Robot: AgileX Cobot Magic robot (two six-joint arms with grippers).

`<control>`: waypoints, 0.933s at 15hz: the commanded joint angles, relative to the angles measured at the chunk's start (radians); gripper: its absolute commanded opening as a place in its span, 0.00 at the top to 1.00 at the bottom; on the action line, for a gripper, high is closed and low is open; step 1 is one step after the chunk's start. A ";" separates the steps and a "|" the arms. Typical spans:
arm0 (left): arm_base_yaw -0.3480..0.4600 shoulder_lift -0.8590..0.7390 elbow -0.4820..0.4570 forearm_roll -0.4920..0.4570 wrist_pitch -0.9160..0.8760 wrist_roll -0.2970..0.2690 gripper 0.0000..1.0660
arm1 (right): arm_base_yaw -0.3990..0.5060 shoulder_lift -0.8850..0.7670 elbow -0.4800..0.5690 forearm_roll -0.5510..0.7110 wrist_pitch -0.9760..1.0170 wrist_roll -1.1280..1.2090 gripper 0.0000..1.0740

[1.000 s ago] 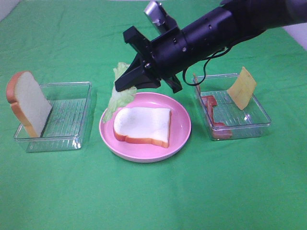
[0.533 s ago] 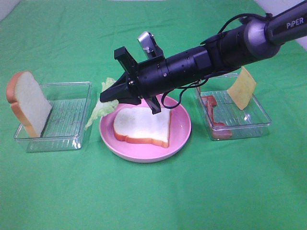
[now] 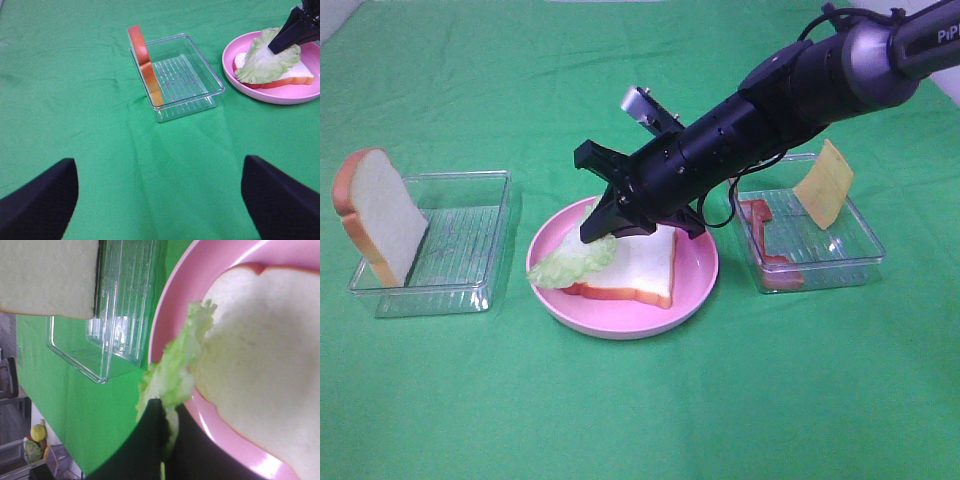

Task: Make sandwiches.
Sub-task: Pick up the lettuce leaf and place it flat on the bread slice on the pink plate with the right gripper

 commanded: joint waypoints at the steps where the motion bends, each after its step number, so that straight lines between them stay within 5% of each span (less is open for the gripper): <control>1: -0.004 -0.020 0.002 -0.002 -0.013 -0.004 0.21 | -0.001 -0.012 -0.002 -0.073 -0.002 0.052 1.00; 4: -0.004 -0.020 0.002 -0.002 -0.013 -0.004 0.21 | -0.001 -0.012 -0.002 -0.111 -0.027 0.066 0.99; 7: -0.004 -0.020 0.002 -0.002 -0.013 -0.004 0.21 | -0.001 -0.012 -0.002 -0.135 -0.045 0.069 0.80; 11: -0.004 -0.020 0.002 -0.002 -0.013 -0.004 0.21 | -0.001 -0.015 -0.002 -0.151 -0.051 0.080 0.36; 14: -0.004 -0.020 0.002 -0.002 -0.013 -0.004 0.21 | -0.001 -0.053 -0.002 -0.250 -0.052 0.119 0.33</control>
